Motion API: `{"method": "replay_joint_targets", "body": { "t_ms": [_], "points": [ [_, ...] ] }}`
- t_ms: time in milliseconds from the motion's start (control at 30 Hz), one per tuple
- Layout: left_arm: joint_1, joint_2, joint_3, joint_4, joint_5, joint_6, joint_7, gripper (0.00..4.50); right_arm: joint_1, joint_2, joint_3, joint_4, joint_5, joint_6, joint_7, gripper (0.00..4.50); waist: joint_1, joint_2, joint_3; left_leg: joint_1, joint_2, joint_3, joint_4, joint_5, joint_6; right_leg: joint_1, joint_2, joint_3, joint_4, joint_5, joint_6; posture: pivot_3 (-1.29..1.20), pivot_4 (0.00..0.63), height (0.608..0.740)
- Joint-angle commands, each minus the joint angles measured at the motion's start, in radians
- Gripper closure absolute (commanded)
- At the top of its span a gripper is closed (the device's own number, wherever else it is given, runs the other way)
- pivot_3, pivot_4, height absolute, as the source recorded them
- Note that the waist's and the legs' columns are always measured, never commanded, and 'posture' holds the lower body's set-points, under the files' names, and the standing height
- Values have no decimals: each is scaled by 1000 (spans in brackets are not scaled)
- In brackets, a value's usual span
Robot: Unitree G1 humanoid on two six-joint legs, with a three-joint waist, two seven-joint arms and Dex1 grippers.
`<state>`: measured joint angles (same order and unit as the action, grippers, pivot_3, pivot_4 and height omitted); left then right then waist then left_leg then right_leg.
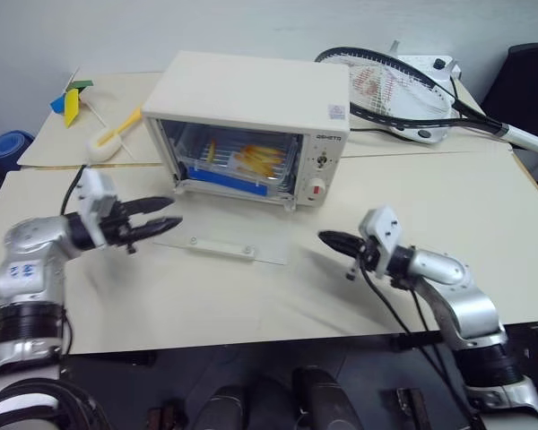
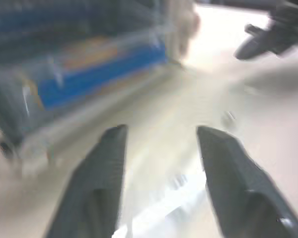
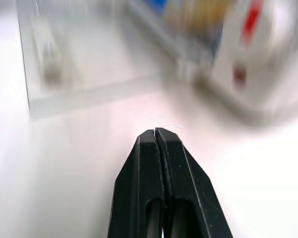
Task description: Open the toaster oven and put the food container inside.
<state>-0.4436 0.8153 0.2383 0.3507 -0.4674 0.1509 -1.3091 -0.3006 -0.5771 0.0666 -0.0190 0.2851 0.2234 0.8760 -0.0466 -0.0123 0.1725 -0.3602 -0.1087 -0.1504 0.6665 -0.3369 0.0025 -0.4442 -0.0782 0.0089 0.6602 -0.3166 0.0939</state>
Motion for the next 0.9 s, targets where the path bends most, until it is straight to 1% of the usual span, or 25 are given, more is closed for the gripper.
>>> {"method": "replay_joint_targets", "body": {
  "t_ms": [33,100,133,233,333,433,533,600,733,767,800,833,900],
  "points": [
    [61,44,48,-48,-48,-33,-108,885,-46,11,46,101,-42,-120,81,4500,3,0,0,1,0,0,0,0,0,0,0,0,0,0,0,0,150,740],
    [94,56,58,-68,-56,-29,-126,209,-75,46,65,162,-49,-162,105,4500,6,1,0,1,0,1,0,0,0,0,0,1,1,0,0,0,150,740],
    [107,60,68,-82,-66,-16,-127,35,-88,65,75,189,-49,-185,121,4500,9,1,0,1,0,1,0,0,0,0,0,0,1,0,0,0,150,740],
    [139,65,95,-124,-101,31,-115,35,-122,131,81,241,-35,-239,147,4500,16,1,0,1,1,0,0,0,0,0,0,0,0,0,0,0,150,740],
    [168,60,121,-150,-126,93,-74,35,-155,252,29,276,46,-312,137,4500,16,1,0,1,0,0,0,0,0,0,0,0,0,0,0,0,150,740],
    [178,19,174,-185,-187,156,5,35,-171,345,-27,262,113,-370,114,4500,16,1,1,1,1,0,0,0,0,0,0,0,1,0,0,0,150,740],
    [200,-18,231,-237,-234,203,92,35,-196,411,-120,181,248,-297,34,4500,16,2,1,1,0,0,0,0,0,0,0,0,1,0,0,0,150,740],
    [215,-29,249,-259,-243,217,122,35,-212,428,-152,152,284,-267,-4,4500,16,2,1,1,0,0,0,0,0,0,0,0,1,0,0,0,150,740],
    [287,-56,247,-287,-162,113,171,35,-272,379,-194,79,341,-185,-16,4500,16,2,1,1,0,-1,0,0,0,0,0,0,1,0,0,0,150,740],
    [304,-59,238,-288,-128,69,179,35,-260,338,-183,59,346,-147,21,4500,16,2,1,1,0,0,-1,0,0,0,0,0,0,0,0,0,150,740],
    [322,-58,228,-286,-92,29,184,35,-242,293,-161,48,312,-155,67,4500,18,2,1,1,0,0,-1,0,0,0,0,0,0,0,0,0,150,740],
    [335,-56,221,-281,-67,-2,188,0,-213,239,-134,32,291,-149,130,4095,18,2,1,1,0,0,-1,0,0,0,0,0,0,0,0,0,150,740],
    [360,-48,217,-271,-28,-50,195,0,-146,132,-92,21,225,-200,242,3555,22,2,0,1,0,-1,-2,0,0,0,0,-1,-2,0,0,0,150,740]
  ]
}}
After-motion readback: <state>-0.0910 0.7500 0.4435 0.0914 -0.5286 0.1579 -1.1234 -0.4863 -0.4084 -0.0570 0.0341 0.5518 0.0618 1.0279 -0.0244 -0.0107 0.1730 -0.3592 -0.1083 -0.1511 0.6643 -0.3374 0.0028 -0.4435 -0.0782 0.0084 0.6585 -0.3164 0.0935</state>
